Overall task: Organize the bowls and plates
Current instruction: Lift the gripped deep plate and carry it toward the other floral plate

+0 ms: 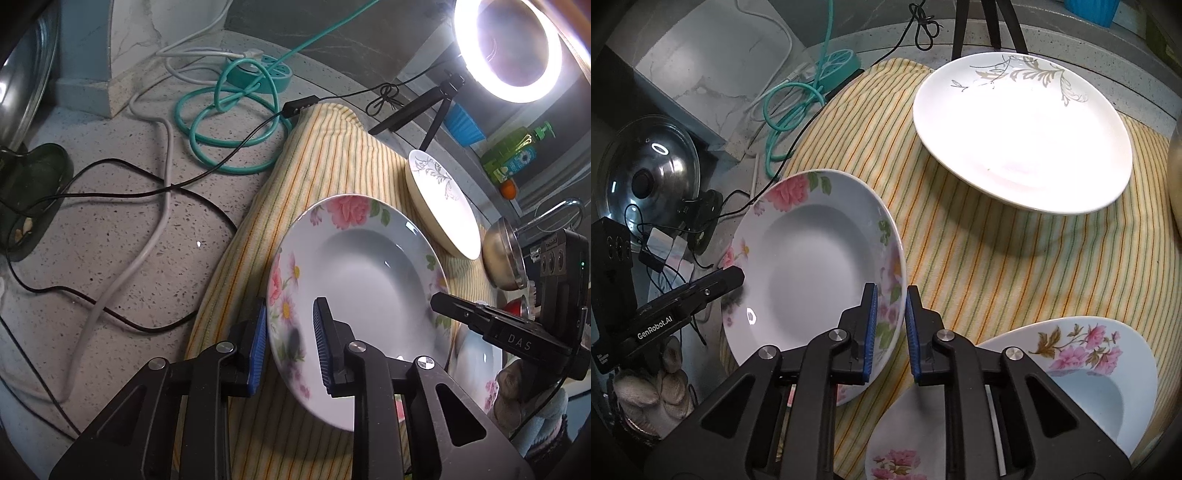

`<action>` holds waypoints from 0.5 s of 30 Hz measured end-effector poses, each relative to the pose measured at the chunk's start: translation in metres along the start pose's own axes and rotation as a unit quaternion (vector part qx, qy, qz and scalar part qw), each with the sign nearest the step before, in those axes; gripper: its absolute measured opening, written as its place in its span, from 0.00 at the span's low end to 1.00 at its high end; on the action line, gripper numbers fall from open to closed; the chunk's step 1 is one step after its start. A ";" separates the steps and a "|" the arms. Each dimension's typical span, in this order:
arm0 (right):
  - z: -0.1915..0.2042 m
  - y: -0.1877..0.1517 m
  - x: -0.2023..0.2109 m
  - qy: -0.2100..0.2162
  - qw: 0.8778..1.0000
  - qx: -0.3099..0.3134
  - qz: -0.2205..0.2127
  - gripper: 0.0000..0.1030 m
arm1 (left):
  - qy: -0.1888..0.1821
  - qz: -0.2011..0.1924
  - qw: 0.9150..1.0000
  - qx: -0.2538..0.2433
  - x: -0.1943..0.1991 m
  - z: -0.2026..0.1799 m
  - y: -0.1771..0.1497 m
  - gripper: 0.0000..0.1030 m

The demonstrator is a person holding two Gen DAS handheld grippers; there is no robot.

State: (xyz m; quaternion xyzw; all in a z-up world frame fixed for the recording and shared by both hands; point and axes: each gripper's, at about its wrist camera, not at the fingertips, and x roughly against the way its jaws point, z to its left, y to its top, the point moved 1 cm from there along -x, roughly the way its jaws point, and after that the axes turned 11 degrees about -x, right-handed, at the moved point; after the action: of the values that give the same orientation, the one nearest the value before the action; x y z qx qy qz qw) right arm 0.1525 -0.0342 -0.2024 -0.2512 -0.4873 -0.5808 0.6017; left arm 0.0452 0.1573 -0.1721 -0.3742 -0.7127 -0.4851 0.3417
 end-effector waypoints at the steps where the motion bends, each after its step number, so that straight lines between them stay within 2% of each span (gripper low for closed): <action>1: 0.000 0.000 0.000 -0.001 1.000 0.000 0.000 0.15 | 0.000 0.000 1.000 0.000 0.000 0.000 0.000 0.22; 15: -0.002 -0.007 0.032 0.010 1.000 -0.004 -0.020 0.15 | -0.004 -0.018 1.000 -0.007 0.018 -0.011 0.001 0.22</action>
State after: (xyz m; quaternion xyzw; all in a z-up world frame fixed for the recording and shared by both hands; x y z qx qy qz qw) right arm 0.1422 -0.0519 -0.1769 -0.2384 -0.4841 -0.5968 0.5939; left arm 0.0392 0.1507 -0.1532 -0.3658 -0.7173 -0.4943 0.3277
